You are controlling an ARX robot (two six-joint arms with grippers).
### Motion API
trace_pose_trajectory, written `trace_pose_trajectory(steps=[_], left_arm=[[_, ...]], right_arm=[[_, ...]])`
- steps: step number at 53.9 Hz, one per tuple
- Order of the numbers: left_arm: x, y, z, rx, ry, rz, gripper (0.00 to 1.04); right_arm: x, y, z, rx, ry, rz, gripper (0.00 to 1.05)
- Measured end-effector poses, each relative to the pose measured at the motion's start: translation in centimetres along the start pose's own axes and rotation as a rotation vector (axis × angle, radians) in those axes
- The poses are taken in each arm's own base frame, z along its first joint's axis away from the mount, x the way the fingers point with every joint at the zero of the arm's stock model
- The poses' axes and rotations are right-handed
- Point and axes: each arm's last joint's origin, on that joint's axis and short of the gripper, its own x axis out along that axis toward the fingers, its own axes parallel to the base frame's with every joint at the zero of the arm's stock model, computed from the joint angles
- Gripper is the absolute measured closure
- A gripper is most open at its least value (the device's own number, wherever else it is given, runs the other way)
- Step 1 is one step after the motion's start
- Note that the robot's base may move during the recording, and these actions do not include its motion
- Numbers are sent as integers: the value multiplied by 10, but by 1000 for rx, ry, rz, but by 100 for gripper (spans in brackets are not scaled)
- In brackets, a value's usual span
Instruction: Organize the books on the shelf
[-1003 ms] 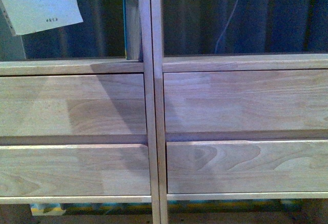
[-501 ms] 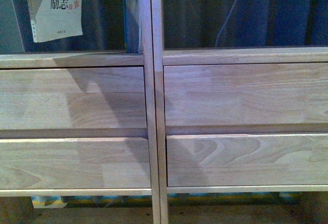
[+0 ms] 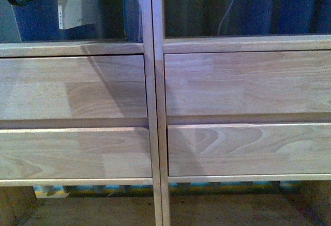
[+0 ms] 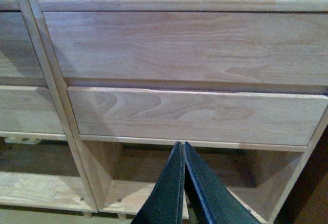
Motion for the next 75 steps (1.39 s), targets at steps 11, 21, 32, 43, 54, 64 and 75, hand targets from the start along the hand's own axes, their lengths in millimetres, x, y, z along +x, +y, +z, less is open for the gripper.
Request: trace_pose_trajectory(steps=[11,21,32,43,54,64,75], left_arm=[[20,-10,-21,25,47,-2,98],[32,-24,-21,65,33,-9,98],[38,-34,-20,81,45,-23,98],[39,-36,-20,71,58,-25,76],[24,-38,-26,12,61,-13,42],[-21,-35,-5,-75,-2,-42,7],[-99,-33,18,-161,-65,-96,7]], right_arm=[[-3,0,-9,0,-6,0,102],[-5,0,-15,0,-10,0,102],[-15,0,-22,0,-9,0,102],[-15,0,-26,0,-8,0,102],[-16,0,-34,0,-14,0,102],[-16,0,-34,0,-18,0,102],[-16,0,-34,0,-19,1,102]])
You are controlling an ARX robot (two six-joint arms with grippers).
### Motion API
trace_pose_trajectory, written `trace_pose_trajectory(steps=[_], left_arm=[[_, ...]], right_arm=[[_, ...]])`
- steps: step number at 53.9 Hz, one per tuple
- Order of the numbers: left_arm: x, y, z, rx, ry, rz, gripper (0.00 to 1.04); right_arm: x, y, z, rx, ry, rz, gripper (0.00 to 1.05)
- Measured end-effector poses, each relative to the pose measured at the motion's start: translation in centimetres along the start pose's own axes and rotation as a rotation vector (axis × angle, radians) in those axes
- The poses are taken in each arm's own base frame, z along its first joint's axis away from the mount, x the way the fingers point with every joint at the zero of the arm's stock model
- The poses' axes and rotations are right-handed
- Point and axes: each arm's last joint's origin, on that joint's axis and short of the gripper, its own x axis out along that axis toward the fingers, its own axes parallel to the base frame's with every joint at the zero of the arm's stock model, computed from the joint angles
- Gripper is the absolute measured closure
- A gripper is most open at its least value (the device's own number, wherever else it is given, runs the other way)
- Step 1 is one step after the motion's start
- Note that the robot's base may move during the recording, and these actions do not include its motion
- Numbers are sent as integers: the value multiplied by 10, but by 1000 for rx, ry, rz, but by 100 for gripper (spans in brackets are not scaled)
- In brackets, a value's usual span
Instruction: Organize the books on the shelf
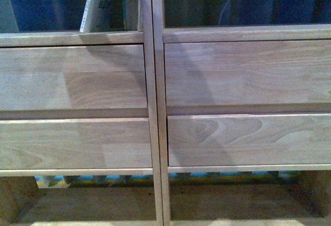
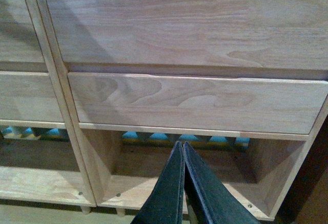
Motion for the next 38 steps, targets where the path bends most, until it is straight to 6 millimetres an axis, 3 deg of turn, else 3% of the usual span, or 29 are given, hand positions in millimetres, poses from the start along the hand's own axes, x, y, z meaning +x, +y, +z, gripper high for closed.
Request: trace_pose_trajectory(steps=[22,33,38], left_arm=[[-182,-1,23,-33,-104,75,7],[-271,-25,1,-4,-70,135,7],[-300,-32,-11,-65,112,292,23]], right_arm=[[0,0,0,0,0,0,102],[0,0,0,0,0,0,102],[0,0,0,0,0,0,102]])
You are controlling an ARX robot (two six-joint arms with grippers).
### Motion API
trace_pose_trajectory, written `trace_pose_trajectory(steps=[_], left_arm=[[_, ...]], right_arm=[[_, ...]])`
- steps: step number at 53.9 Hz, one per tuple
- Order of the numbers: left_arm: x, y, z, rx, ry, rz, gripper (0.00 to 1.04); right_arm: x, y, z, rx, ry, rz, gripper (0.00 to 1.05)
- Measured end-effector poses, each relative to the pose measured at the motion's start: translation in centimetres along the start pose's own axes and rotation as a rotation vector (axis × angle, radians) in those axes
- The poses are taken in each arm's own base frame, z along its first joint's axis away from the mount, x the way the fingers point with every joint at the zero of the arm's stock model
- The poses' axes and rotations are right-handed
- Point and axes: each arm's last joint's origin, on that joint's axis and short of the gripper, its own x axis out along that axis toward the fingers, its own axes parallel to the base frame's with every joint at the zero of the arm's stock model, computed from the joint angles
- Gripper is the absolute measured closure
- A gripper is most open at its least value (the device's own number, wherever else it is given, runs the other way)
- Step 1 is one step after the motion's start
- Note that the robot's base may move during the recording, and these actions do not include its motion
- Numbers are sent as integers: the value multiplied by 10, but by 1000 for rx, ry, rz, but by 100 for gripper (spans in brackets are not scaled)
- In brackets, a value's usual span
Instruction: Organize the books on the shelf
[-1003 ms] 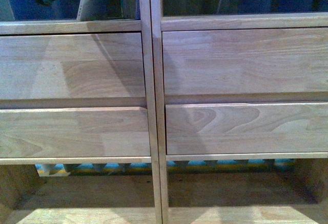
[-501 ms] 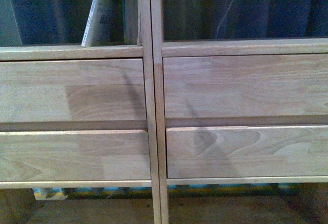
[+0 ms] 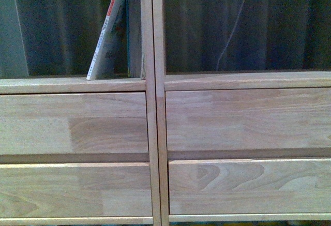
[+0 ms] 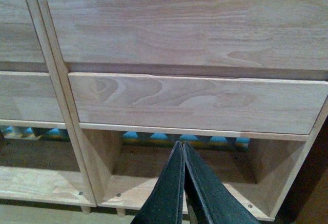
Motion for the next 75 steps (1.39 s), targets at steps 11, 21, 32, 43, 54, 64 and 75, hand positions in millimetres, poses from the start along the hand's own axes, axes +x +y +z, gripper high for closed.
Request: trace_pose_trajectory(steps=[11,21,32,43,54,64,75], left_arm=[[-13,-1,-49,-23,161,33,58],[-17,-2,-67,-23,149,31,88],[-20,-2,-86,-27,155,31,102],[-22,-3,-100,-27,155,31,102],[-23,-3,-108,-27,154,31,102],[-24,-3,-113,-27,154,31,102],[-26,-4,-125,-28,149,31,102]], right_arm=[[0,0,0,0,0,0,102],[0,0,0,0,0,0,102],[0,0,0,0,0,0,102],[0,0,0,0,0,0,102],[0,0,0,0,0,0,102],[0,0,0,0,0,0,102],[0,0,0,0,0,0,102]])
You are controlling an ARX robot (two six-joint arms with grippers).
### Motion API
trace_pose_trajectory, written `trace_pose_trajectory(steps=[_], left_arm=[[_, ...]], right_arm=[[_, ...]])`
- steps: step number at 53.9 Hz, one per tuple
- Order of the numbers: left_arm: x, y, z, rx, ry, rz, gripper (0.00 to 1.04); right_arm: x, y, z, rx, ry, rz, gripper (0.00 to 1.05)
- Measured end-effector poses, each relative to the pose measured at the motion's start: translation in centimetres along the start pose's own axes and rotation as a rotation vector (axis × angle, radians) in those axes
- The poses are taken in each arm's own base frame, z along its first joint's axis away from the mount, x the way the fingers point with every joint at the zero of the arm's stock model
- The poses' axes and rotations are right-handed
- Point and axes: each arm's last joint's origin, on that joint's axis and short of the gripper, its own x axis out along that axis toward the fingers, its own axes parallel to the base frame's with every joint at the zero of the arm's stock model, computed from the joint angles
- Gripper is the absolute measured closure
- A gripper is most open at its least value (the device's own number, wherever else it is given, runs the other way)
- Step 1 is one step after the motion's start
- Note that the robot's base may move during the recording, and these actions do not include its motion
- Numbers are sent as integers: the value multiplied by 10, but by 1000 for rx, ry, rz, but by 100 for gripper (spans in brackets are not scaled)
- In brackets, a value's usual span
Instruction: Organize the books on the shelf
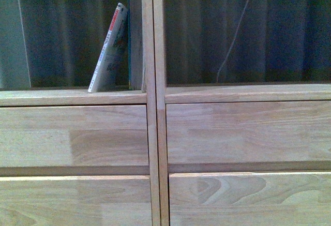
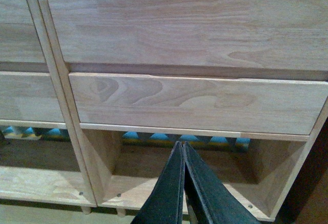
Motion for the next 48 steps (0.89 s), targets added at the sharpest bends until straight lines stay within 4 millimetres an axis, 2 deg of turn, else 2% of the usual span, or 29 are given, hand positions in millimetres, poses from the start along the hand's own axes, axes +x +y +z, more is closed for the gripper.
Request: trace_pose_trajectory(steps=[7,9,38,40,48], left_arm=[[0,0,0,0,-1,0,102],[0,0,0,-2,-2,0,101],[0,0,0,-2,-2,0,10],[0,0,0,-2,-2,0,6],[0,0,0,-2,-2,0,7]], right_arm=[[0,0,0,-2,0,0,101],[0,0,0,-2,0,0,93],[0,0,0,-2,0,0,7],[0,0,0,-2,0,0,6],[0,0,0,-2,0,0,7]])
